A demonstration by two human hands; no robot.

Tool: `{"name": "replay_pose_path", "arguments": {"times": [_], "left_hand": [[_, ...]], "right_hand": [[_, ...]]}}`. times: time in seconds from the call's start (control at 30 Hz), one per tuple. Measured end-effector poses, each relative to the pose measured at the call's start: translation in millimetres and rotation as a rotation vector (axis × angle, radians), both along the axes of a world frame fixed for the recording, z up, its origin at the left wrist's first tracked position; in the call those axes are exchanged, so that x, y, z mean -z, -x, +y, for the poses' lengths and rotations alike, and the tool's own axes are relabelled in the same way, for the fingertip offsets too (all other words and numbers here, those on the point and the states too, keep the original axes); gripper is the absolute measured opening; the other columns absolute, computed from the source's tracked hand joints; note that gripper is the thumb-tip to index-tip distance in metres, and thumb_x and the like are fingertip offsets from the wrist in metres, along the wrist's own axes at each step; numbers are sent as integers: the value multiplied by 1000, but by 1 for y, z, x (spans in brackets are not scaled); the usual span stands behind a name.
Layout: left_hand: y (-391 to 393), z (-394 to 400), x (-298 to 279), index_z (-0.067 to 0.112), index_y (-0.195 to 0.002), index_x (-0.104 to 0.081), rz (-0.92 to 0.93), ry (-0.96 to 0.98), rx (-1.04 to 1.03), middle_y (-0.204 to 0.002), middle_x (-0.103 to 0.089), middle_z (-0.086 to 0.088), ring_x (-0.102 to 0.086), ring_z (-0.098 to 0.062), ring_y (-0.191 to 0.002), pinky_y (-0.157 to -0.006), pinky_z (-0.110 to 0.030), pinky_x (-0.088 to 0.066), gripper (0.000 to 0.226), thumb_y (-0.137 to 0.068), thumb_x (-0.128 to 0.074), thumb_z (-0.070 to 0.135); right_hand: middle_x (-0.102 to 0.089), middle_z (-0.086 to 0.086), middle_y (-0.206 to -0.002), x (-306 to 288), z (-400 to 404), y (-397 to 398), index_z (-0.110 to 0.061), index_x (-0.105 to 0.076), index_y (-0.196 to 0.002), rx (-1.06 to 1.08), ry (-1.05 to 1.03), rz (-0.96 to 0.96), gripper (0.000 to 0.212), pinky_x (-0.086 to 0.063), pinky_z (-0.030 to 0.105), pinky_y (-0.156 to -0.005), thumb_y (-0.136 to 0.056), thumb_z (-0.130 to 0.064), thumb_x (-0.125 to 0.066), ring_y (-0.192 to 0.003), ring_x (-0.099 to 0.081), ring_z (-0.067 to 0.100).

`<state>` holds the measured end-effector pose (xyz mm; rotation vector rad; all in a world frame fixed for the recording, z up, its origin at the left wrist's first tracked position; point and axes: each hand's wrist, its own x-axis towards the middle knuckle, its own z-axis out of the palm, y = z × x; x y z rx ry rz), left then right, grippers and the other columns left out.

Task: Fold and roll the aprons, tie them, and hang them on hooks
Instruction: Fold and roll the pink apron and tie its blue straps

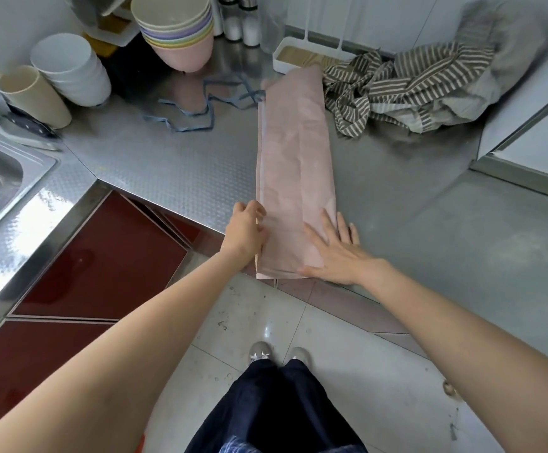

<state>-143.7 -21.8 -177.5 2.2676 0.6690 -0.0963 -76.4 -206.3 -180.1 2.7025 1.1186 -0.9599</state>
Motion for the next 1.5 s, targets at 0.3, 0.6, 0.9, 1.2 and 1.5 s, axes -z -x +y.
{"name": "replay_pose_path", "arguments": {"times": [0.3, 0.6, 0.9, 1.2, 1.5], "left_hand": [[-9, -9, -2, 9, -116, -50, 54, 250, -237, -91, -57, -5, -55, -23, -92, -73, -29, -44, 42, -80, -71, 12], [-10, -1, 2, 14, -119, -45, 29, 311, -255, -73, -57, 0, -60, -25, -89, -81, -40, -52, 46, -80, -67, 3], [22, -7, 12, 7, -112, -57, 6, -816, 623, -114, -54, -10, -55, -24, -96, -69, -27, -49, 44, -69, -68, 3], [31, 2, 15, 11, -109, -59, 27, -879, 729, -105, -57, -4, -58, -18, -87, -69, -25, -49, 54, -60, -80, 19], [9, 24, -2, 9, -69, -53, 186, 4, 227, -61, -44, -1, -44, -20, -65, -55, -24, -30, 31, -94, -52, 27]], "right_hand": [[36, 9, -149, -1, -2, 0, -33, 17, -147, -96, 61, -17, 105, 9, 55, -114, -75, -76, -46, -136, 29, 44], [31, 9, -152, 5, -6, 6, -33, 16, -147, -128, 89, -172, 85, 10, 59, -112, -84, -74, -24, -137, 26, 44], [-66, 0, -98, -1, 7, 16, -14, -71, -95, -469, 13, -450, 68, -45, 25, -58, -48, -62, -77, -79, -59, 19], [-52, 5, -121, -12, 17, 26, -8, -55, -120, -445, 37, -441, 64, -46, 31, -75, -69, -44, -69, -105, -52, 23], [-45, 5, -62, -28, 36, -33, -16, -35, -56, 168, -218, 100, 43, -28, 30, -57, -96, -25, -47, -75, -47, 24]]}}
